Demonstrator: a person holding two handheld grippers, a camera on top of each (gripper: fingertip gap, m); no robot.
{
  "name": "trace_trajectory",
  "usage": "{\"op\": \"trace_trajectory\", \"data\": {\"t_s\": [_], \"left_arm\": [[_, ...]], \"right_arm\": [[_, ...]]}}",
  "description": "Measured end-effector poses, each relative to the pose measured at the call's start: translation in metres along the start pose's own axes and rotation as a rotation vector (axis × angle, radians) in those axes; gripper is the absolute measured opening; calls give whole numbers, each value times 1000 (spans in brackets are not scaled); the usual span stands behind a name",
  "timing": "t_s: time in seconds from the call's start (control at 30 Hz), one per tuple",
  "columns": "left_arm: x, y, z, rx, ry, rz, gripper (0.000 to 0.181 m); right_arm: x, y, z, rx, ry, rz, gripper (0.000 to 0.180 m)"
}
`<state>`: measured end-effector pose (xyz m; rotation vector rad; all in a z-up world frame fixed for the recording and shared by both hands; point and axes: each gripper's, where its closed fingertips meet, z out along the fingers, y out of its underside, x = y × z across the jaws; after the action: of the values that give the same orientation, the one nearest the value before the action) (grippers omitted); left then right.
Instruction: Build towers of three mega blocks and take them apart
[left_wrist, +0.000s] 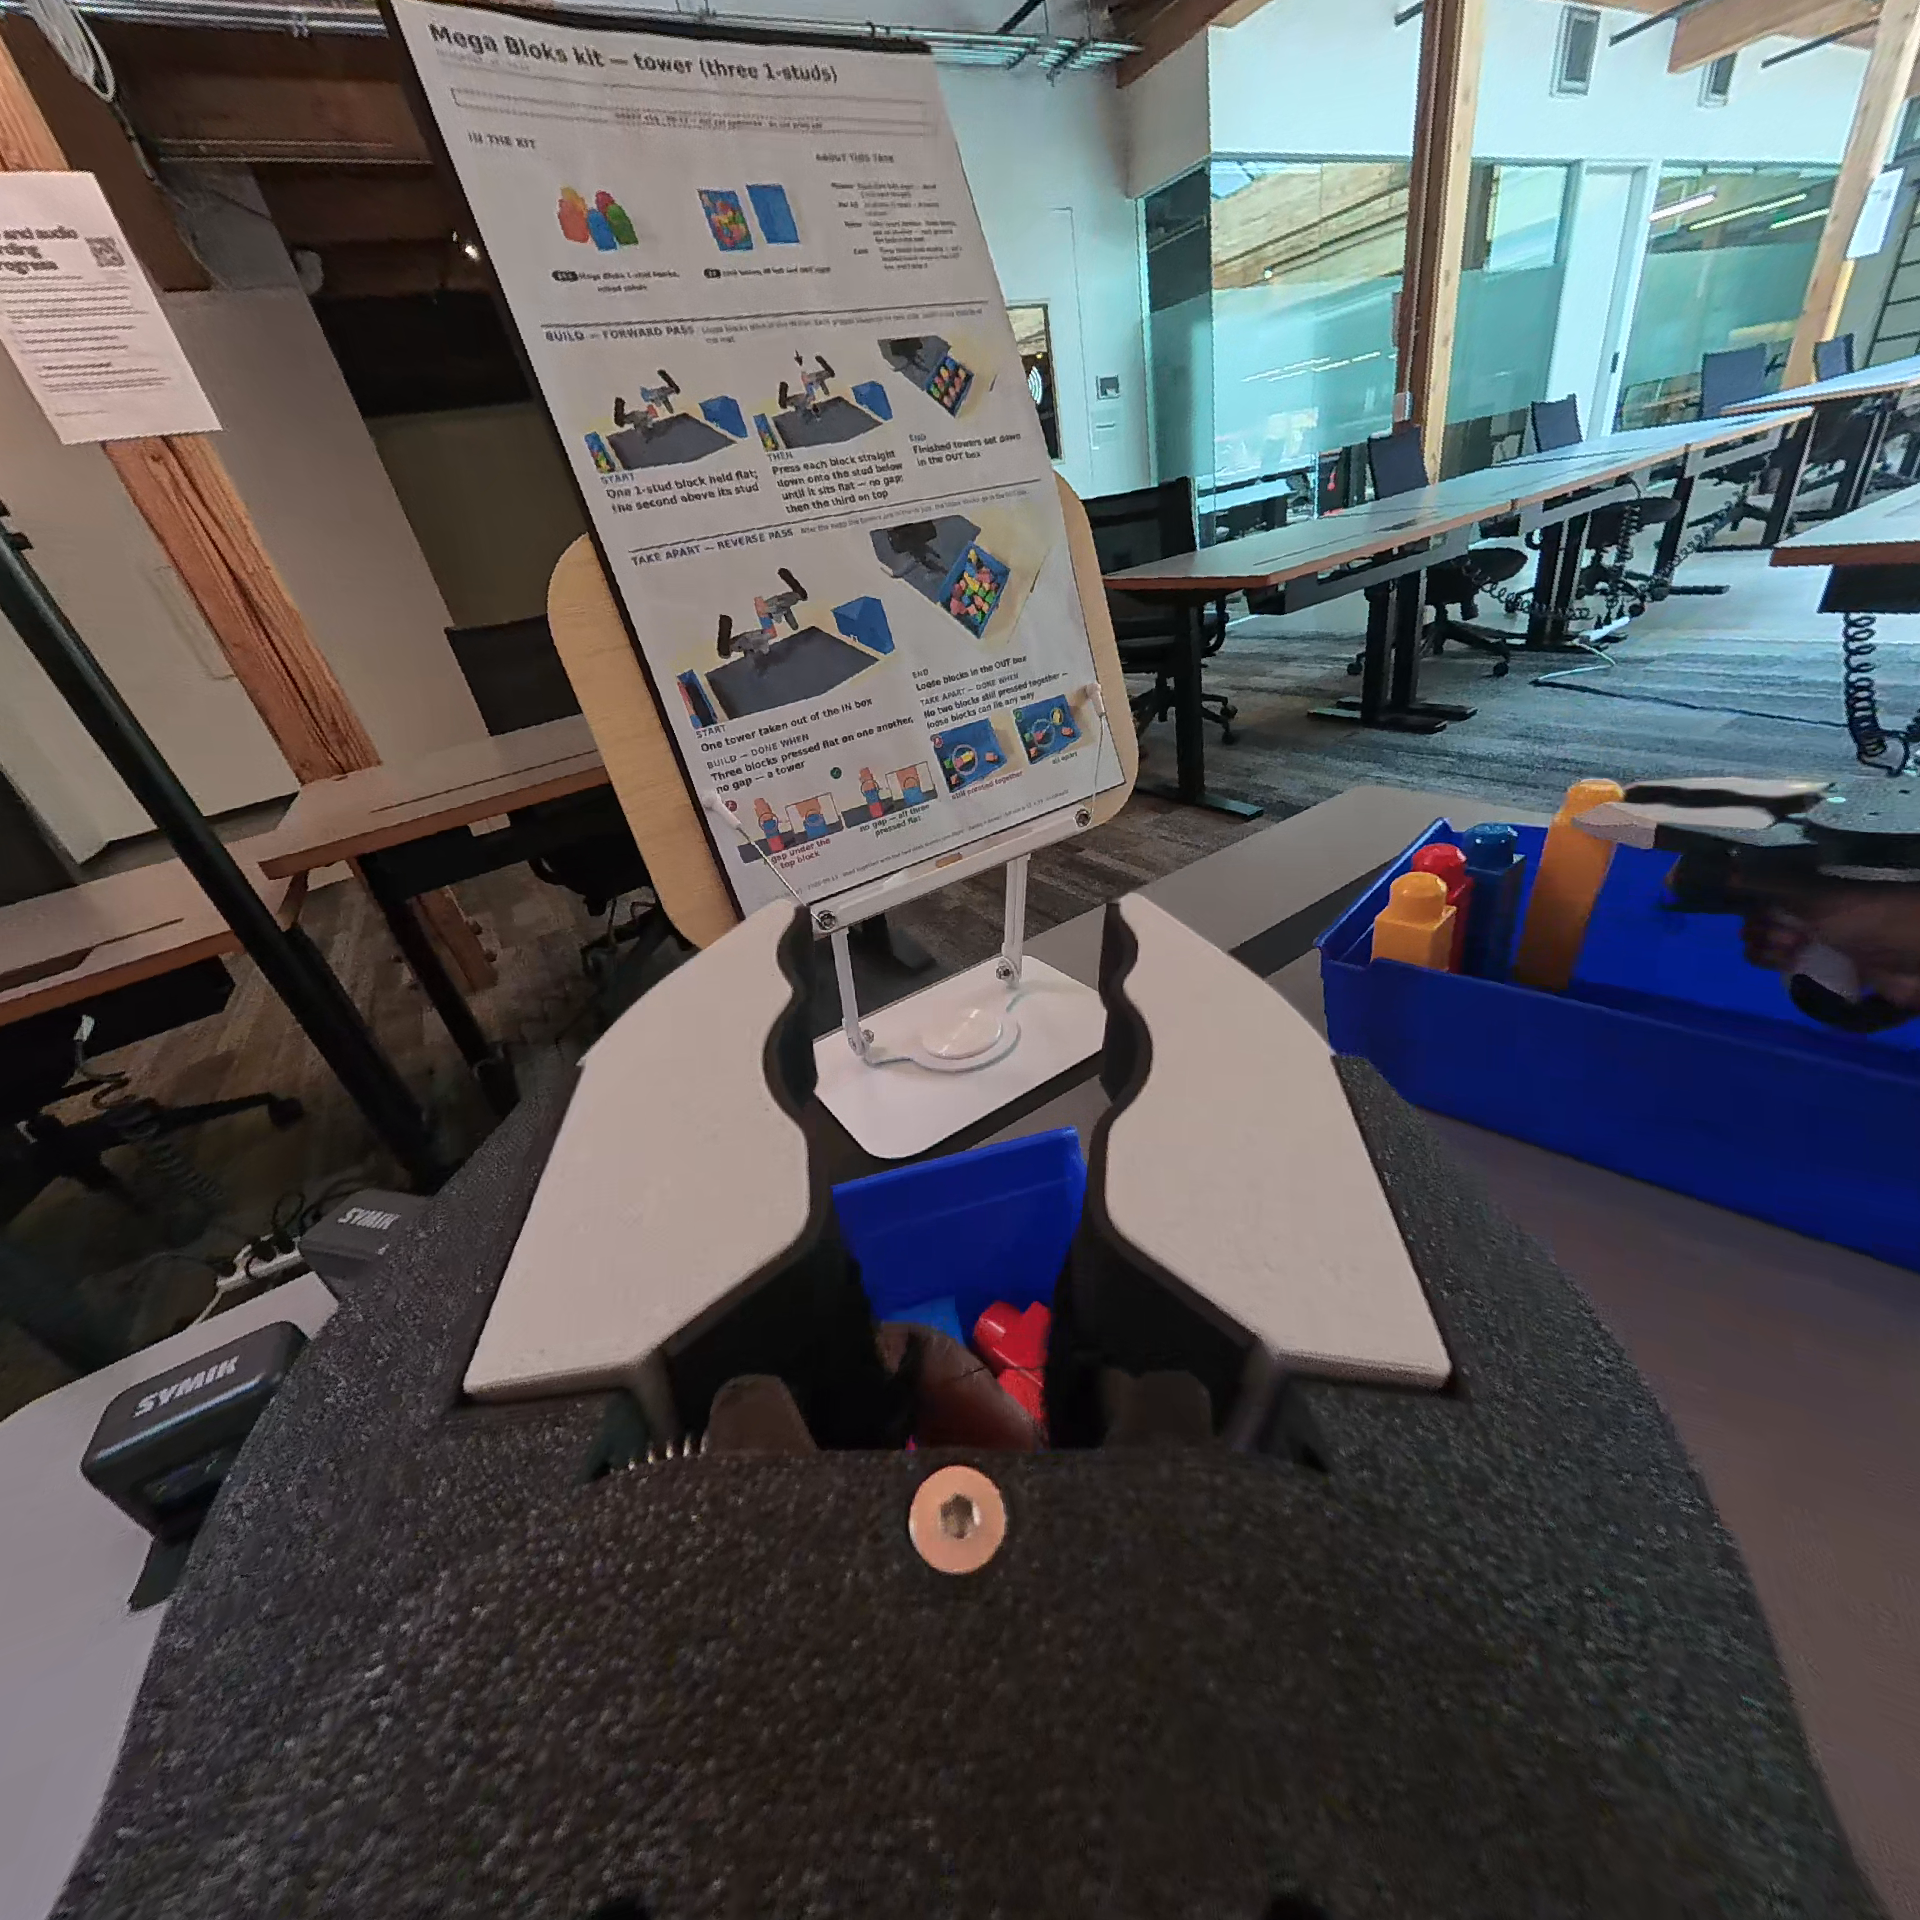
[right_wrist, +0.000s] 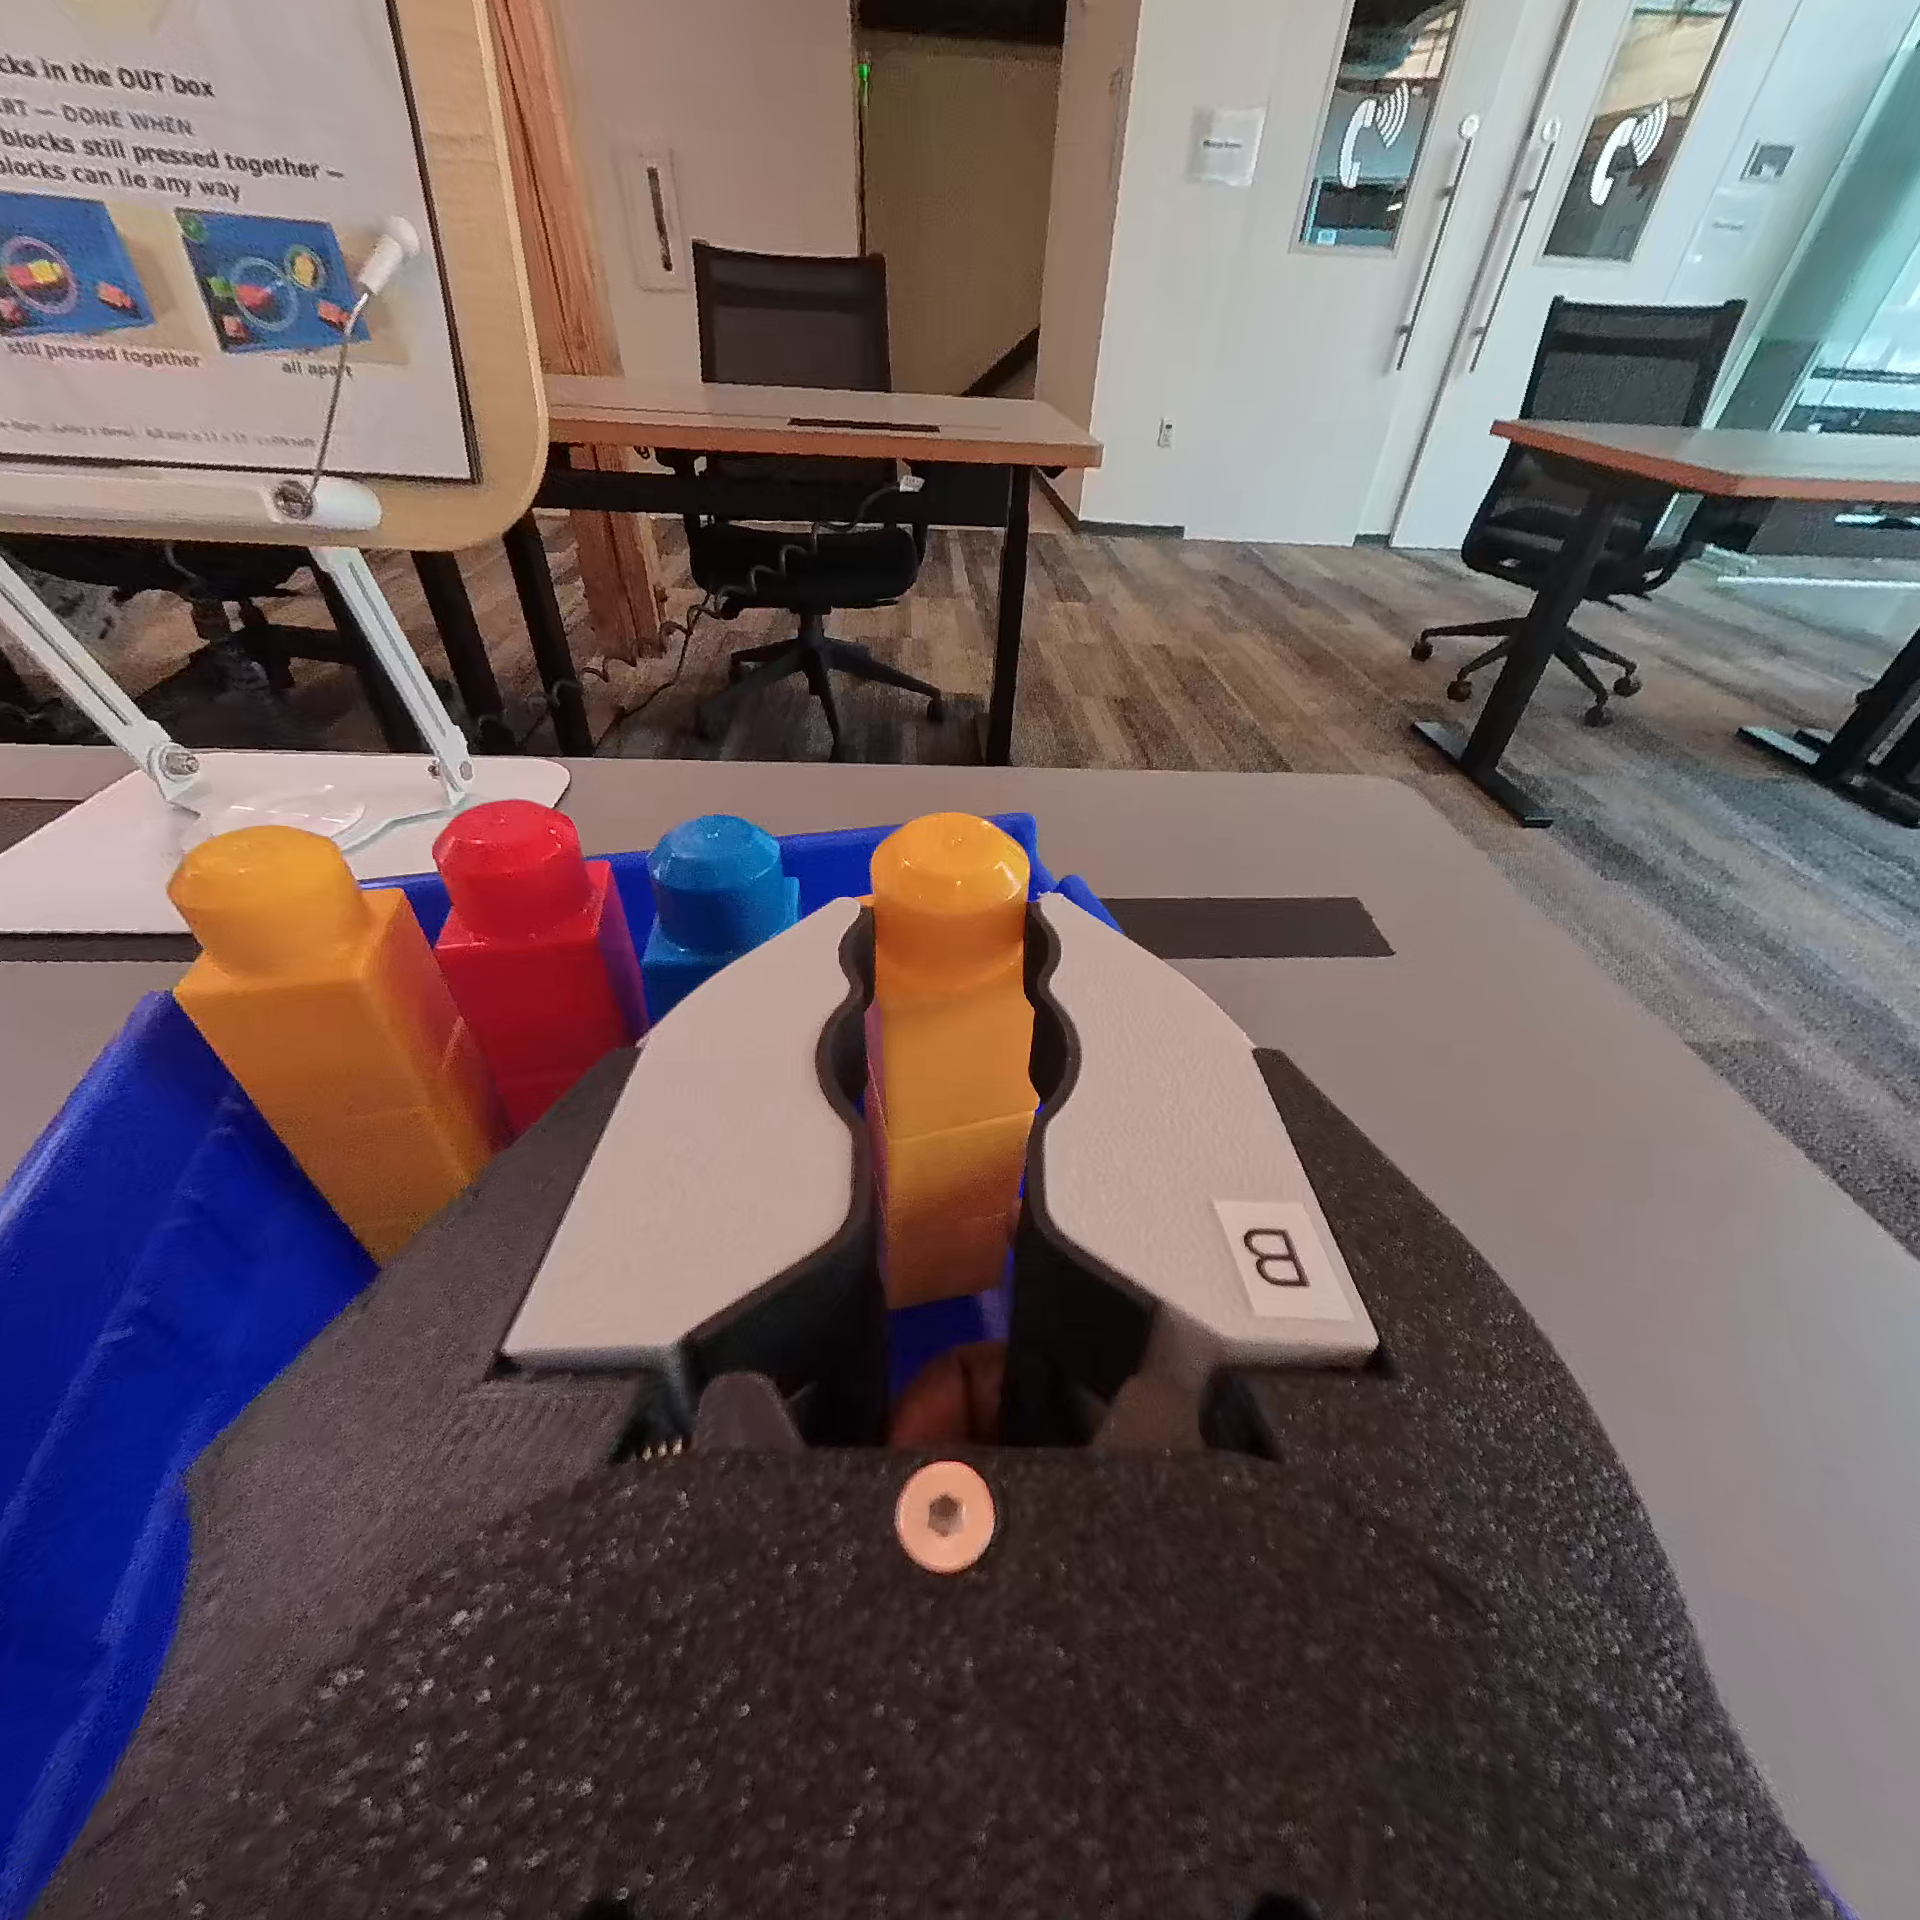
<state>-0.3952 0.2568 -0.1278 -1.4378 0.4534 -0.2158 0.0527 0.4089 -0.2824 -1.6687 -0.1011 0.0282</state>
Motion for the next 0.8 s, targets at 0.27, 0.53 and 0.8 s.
{"op": "trace_trajectory", "data": {"t_s": [0.27,0.53,0.8], "left_arm": [[2,2,-4,2,60,-47,52],[-6,22,-4,-111,27,-19,53],[-10,35,-8,-179,42,-82,54]], "right_arm": [[-4,7,5,-21,-3,-25,27],[-4,9,5,-30,2,-17,33],[-6,-5,-2,-17,-27,-10,48]]}}
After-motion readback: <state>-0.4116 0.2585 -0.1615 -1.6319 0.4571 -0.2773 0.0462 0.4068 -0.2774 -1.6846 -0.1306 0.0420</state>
